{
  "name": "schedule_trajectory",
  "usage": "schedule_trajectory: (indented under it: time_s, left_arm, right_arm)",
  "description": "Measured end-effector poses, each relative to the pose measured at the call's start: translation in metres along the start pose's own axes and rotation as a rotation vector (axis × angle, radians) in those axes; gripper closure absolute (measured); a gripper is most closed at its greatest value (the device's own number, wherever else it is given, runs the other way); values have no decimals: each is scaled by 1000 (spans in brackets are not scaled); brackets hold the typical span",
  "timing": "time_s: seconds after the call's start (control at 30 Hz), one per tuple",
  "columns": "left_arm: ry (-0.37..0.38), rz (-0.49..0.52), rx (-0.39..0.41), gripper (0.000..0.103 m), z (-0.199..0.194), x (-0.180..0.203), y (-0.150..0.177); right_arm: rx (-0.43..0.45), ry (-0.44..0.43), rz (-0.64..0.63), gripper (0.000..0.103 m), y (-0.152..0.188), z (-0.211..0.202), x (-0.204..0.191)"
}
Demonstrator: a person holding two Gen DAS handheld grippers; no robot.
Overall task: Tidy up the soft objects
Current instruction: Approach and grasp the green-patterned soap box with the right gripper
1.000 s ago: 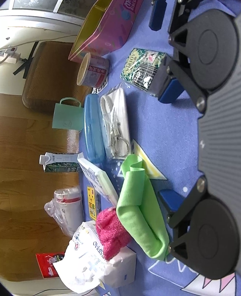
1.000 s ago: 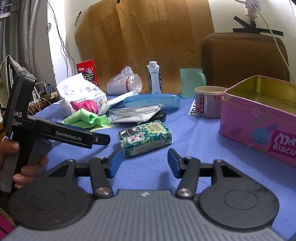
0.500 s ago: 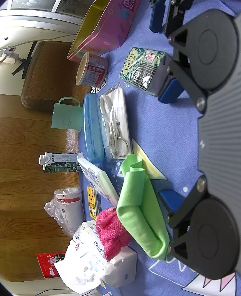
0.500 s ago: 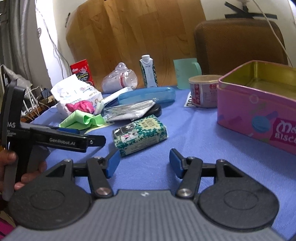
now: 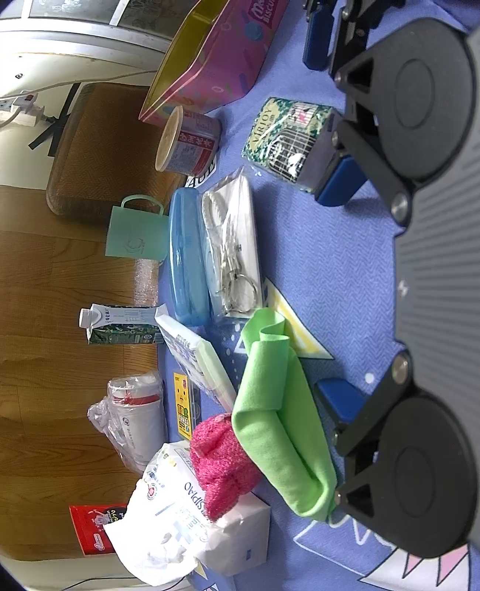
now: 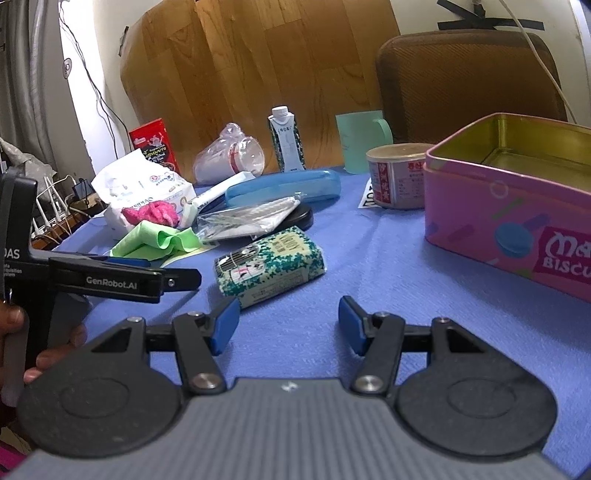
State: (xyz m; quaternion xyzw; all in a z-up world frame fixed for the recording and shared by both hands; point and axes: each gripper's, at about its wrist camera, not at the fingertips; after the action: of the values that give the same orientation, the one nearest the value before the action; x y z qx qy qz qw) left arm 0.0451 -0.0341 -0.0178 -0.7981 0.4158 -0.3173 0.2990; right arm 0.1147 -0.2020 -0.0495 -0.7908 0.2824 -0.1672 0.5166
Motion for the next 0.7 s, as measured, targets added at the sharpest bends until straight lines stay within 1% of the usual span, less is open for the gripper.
schedule_trajectory:
  time_s: [0.47, 0.7]
  left_arm:
    - [47, -44, 7, 0, -3, -8, -1]
    - [76, -60, 9, 0, -4, -12, -2]
  right_arm:
    - [-22, 23, -4, 40, -2, 3, -1]
    - [-14, 30, 119, 40, -9, 9, 24]
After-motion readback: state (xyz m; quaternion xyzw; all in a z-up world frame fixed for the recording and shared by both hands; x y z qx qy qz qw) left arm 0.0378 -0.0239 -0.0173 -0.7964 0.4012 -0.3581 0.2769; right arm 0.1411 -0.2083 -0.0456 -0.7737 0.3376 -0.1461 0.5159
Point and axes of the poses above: each gripper's, at about its wrist camera, not at the fingertips, and z roughly the way its jaws point, x to its right, y to its underside, and after that the axes turned 14 degrees about -z, right-handed
